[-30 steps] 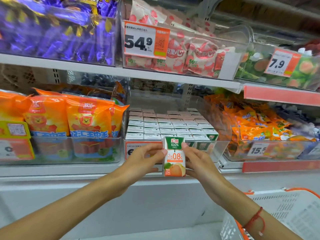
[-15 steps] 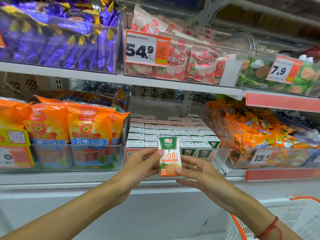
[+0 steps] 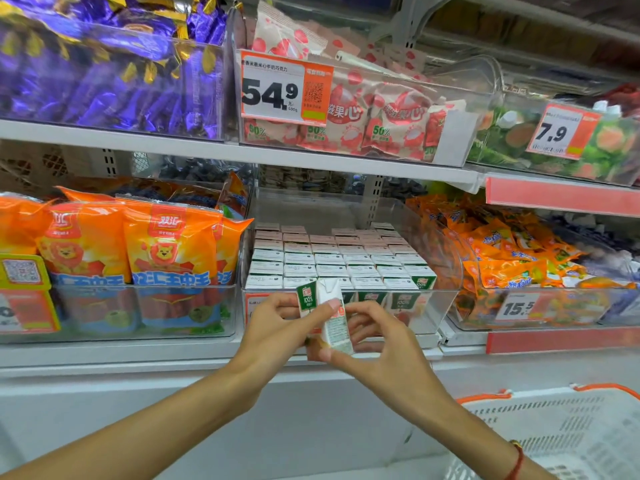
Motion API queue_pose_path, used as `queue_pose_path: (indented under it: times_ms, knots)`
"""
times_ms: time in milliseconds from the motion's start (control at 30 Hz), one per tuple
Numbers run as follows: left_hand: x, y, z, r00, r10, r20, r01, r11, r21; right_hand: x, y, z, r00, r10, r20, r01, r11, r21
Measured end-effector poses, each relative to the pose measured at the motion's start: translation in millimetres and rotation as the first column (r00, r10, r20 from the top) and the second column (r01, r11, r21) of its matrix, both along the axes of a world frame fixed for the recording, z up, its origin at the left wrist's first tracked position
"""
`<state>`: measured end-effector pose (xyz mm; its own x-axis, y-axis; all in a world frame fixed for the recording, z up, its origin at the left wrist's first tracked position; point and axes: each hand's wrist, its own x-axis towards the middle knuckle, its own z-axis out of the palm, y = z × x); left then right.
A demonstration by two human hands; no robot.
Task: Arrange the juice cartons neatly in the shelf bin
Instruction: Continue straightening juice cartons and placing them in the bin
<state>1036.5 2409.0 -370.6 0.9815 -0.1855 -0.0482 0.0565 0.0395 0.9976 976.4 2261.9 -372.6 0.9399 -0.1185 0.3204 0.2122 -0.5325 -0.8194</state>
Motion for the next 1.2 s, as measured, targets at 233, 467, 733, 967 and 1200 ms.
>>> queue_pose_path:
  times_ms: [233,467,733,967,1200]
  knots:
    - [3.0,7.8,12.3,0.980,-0.200,0.000,0.200,0.976,-0.083,2.9,-16.4,9.6,0.908,0.258,-0.329,-0.102,0.901,0.423]
    - [3.1,11.0,14.2,0.950,-0.312,-0.007,0.310,0.945,-0.106,2.7,-10.5,9.7,0.923,0.245,-0.296,-0.103,0.901,0.422]
    - [3.0,7.9,6.7,0.988,-0.109,0.111,0.116,0.991,-0.059,7.6,0.9,2.4,0.972,-0.221,-0.078,0.233,0.944,0.234]
    - [4.8,7.6,1.6,0.982,-0.110,0.151,0.121,0.990,-0.069,9.8,4.2,-5.7,0.972,-0.221,0.078,0.219,0.975,0.024]
    - [10.1,22.9,11.5,0.972,-0.235,-0.007,0.235,0.971,-0.036,11.2,-19.7,12.9,0.974,0.102,-0.202,-0.026,0.936,0.350]
